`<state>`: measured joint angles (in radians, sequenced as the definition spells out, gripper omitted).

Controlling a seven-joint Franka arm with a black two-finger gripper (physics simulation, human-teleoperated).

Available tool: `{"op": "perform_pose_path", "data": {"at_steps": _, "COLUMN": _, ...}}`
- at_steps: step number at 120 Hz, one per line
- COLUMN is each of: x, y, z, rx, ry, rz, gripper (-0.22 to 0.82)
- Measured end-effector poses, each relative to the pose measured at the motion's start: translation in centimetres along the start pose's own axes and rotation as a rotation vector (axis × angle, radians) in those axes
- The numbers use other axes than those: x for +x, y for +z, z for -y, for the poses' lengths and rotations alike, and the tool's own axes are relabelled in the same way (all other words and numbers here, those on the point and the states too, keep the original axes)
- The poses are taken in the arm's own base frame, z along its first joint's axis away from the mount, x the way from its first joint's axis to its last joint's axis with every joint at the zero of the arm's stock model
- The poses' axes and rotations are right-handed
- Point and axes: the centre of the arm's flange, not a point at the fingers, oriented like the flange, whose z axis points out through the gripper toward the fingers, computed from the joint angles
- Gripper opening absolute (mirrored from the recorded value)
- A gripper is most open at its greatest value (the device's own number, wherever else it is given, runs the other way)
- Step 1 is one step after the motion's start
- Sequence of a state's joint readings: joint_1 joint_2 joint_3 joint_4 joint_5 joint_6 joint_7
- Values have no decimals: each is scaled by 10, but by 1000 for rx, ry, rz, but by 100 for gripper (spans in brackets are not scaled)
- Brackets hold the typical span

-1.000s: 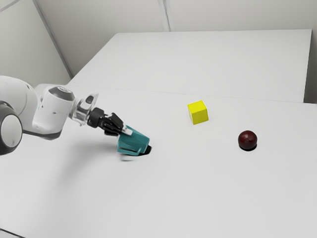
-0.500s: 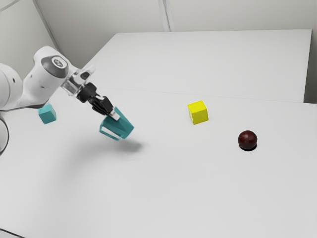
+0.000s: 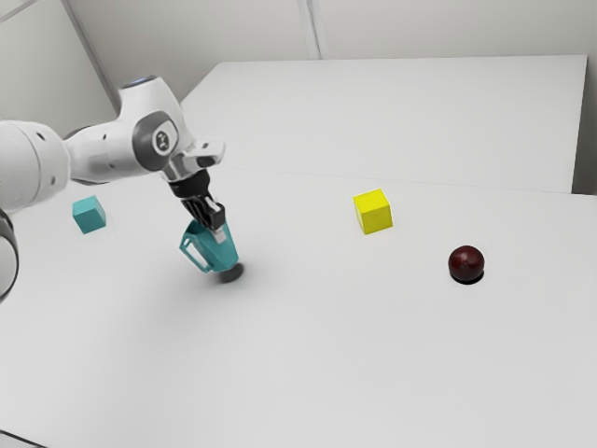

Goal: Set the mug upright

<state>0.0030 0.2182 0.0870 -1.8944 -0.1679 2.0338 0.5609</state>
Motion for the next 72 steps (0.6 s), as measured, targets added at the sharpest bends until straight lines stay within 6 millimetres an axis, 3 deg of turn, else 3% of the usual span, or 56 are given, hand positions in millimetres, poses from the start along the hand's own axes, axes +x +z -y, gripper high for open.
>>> {"op": "perform_pose_path", "data": {"at_steps": 21, "x": 2, "y": 23, "z": -12, "rx": 51, "ry": -4, "rz": 2, "gripper": -17}}
{"op": "perform_pose_path", "data": {"at_steps": 37, "x": 3, "y": 27, "z": -11, "rx": 78, "ry": -23, "rz": -14, "gripper": -16}}
{"op": "perform_pose_path", "data": {"at_steps": 58, "x": 6, "y": 25, "z": -11, "rx": 87, "ry": -47, "rz": -36, "gripper": 22}}
{"op": "perform_pose_path", "data": {"at_steps": 72, "x": 7, "y": 21, "z": -13, "rx": 91, "ry": -56, "rz": -48, "gripper": 38}}
